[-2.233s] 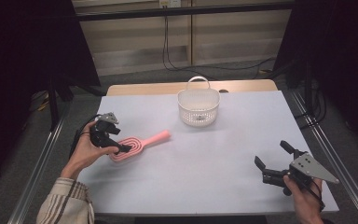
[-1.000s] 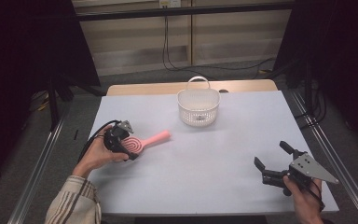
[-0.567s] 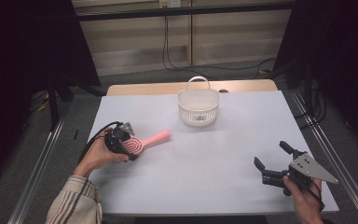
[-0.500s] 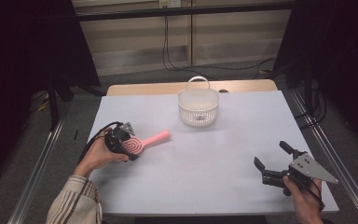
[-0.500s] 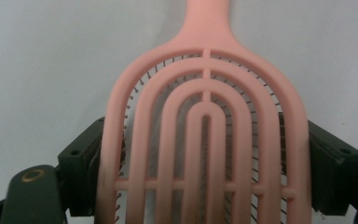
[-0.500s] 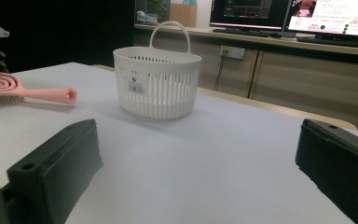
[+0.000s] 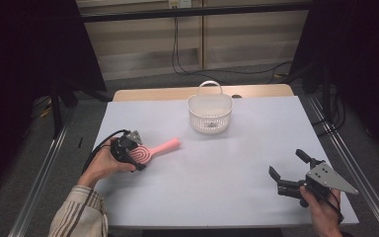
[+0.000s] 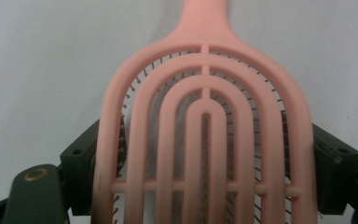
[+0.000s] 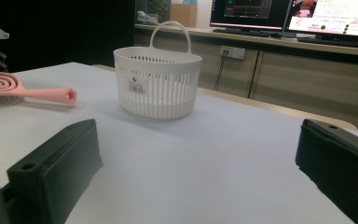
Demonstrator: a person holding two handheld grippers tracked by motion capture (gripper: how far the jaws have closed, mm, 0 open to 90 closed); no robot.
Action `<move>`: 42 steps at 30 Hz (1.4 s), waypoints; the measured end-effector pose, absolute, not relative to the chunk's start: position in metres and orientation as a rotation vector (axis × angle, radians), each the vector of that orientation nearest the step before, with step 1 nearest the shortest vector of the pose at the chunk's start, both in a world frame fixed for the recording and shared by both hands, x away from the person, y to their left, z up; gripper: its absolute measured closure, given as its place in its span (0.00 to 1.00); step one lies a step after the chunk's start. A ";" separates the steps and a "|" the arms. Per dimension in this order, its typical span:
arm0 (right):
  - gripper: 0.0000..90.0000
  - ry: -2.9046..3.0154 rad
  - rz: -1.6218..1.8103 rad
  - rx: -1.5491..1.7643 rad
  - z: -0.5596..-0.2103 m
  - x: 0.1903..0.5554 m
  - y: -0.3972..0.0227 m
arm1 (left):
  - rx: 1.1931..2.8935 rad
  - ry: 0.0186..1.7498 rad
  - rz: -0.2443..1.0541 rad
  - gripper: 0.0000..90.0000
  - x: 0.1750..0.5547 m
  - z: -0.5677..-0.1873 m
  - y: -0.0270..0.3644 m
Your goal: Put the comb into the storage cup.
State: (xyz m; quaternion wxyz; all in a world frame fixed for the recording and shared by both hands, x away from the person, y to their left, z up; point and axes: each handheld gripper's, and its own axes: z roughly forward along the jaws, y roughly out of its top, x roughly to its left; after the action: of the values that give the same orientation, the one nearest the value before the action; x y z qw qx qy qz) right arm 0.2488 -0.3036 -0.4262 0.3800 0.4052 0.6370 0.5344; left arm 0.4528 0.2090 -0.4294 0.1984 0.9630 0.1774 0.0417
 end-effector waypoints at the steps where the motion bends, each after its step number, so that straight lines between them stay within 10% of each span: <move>1: 0.00 1.627 1.365 1.037 -0.426 0.249 -0.304 | 2.694 0.493 0.115 0.20 0.453 -0.429 0.209; 42: 0.00 1.627 1.368 1.036 -0.426 0.249 -0.303 | 2.621 0.642 0.077 0.22 0.450 -0.424 0.209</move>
State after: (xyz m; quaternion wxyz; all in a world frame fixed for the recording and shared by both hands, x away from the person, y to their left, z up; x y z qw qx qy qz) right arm 0.2491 -0.3034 -0.4264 0.3788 0.4056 0.6367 0.5354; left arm 0.4502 0.2093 -0.4238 0.2191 0.9473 0.2320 0.0278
